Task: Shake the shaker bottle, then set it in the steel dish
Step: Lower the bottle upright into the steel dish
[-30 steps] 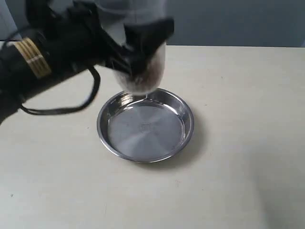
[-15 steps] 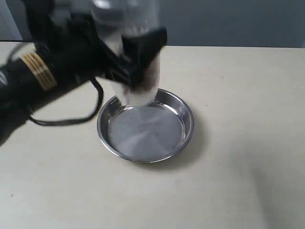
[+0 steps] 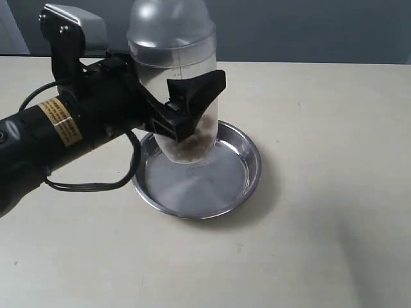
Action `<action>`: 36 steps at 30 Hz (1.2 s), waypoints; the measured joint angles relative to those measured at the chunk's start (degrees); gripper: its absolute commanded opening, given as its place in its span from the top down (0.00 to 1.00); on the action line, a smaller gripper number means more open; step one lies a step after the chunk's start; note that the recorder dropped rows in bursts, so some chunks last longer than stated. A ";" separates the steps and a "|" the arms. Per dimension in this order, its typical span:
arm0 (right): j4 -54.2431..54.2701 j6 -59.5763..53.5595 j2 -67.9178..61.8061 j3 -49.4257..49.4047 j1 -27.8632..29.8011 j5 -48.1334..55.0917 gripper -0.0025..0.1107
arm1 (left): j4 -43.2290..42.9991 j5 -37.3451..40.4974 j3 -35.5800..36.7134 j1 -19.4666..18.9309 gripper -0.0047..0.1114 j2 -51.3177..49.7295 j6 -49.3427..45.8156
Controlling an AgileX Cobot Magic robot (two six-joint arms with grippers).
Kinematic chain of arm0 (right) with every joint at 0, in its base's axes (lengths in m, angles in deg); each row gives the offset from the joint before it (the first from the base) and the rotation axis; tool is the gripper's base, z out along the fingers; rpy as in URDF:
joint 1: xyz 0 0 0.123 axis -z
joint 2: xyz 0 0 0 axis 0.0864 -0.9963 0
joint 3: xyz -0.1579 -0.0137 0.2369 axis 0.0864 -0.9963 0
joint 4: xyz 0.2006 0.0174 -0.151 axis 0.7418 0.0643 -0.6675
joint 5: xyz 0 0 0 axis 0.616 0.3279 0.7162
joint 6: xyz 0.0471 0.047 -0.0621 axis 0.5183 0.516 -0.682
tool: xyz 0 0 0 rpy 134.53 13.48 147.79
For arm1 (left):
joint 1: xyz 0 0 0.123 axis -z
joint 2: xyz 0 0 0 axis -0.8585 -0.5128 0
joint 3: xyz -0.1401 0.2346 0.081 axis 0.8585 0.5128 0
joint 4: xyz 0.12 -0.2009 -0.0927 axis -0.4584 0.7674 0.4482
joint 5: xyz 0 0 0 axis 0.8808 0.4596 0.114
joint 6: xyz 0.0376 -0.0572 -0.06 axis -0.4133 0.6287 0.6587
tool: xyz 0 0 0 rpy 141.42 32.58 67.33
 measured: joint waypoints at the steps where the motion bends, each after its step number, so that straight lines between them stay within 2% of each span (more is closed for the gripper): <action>1: 0.00 0.00 0.00 0.00 0.00 0.00 0.98 | 0.00 0.00 0.00 0.00 0.96 0.00 0.00; 8: 0.00 0.00 0.00 0.00 0.00 0.00 0.98 | 0.00 -2.25 0.00 0.00 0.96 -5.32 -3.14; 12: 0.00 0.00 0.00 0.00 0.00 0.00 0.98 | 4.57 -12.10 0.00 0.00 0.96 -11.36 -6.08; 18: 0.00 0.00 0.00 0.00 0.00 0.00 0.98 | 9.84 -22.32 -0.10 0.00 0.96 -20.34 -7.97; 25: 0.00 0.00 0.00 0.00 0.00 0.00 0.98 | 11.80 -22.83 -0.10 0.00 0.96 -27.18 -11.35; 36: 0.00 0.00 0.00 0.00 0.00 0.00 0.98 | 14.34 -22.83 -2.57 0.00 0.96 -32.23 -13.22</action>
